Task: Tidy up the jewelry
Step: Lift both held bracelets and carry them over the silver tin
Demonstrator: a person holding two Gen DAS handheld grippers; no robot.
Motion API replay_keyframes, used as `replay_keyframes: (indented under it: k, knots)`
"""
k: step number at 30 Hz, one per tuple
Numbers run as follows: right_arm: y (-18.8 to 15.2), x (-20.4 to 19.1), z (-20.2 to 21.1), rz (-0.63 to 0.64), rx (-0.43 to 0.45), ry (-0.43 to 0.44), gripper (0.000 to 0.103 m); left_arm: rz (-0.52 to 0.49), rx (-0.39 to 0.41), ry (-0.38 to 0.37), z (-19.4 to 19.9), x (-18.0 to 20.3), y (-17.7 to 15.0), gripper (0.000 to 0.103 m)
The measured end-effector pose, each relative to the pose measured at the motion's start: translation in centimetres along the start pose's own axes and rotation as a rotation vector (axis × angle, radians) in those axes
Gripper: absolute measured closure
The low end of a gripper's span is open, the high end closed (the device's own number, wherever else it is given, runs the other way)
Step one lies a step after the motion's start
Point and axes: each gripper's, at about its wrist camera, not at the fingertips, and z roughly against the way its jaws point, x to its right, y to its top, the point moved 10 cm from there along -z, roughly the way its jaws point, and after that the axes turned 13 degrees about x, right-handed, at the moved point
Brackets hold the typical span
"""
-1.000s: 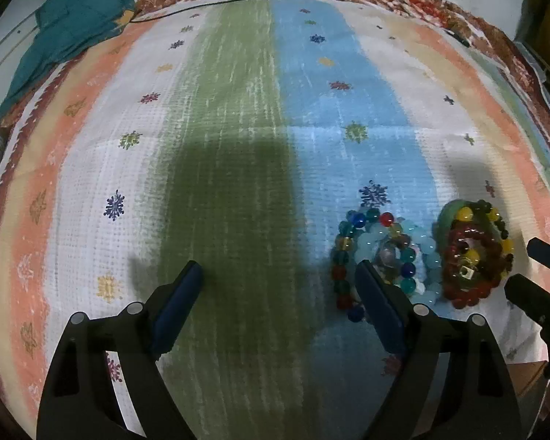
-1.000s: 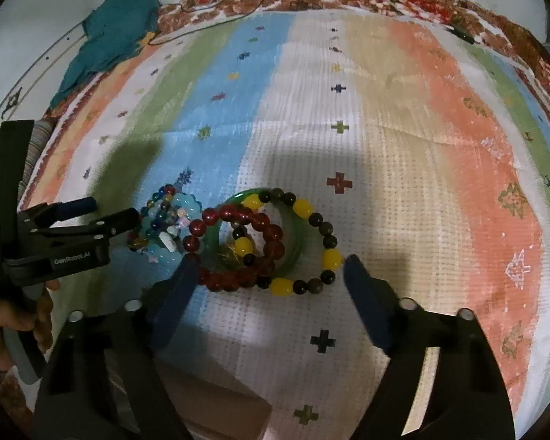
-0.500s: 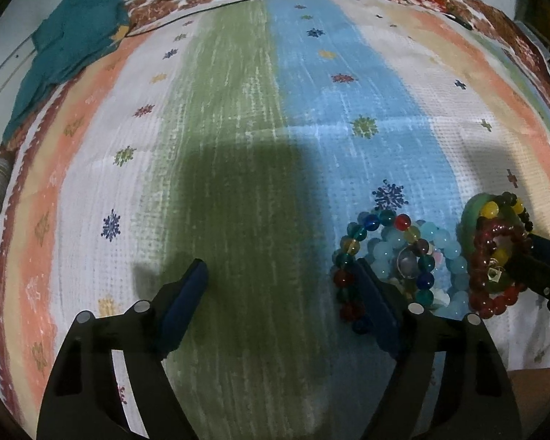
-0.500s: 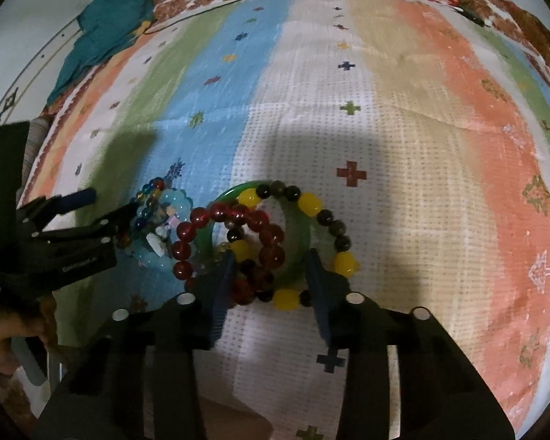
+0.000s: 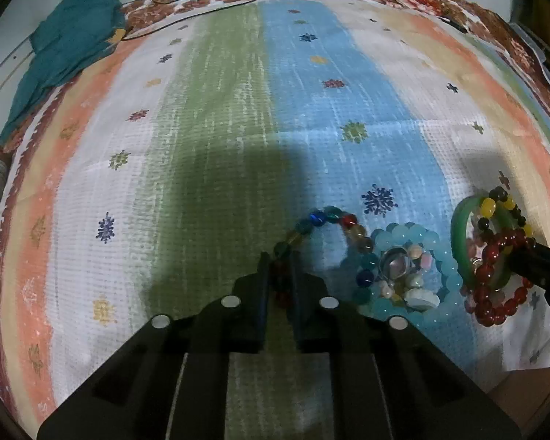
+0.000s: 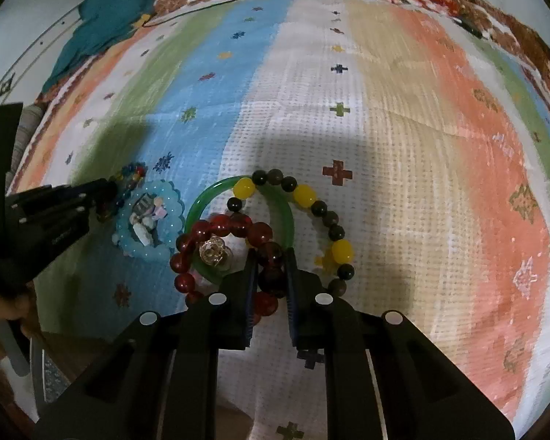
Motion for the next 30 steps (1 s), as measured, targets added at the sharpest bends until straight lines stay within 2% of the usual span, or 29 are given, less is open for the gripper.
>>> replay_keyframes:
  k: [30]
  knots:
    - [1.1, 0.1, 3.6, -0.002, 0.084, -0.025, 0.089, -0.020, 0.098, -0.031, 4.9, 2.1, 2.5, 0.094]
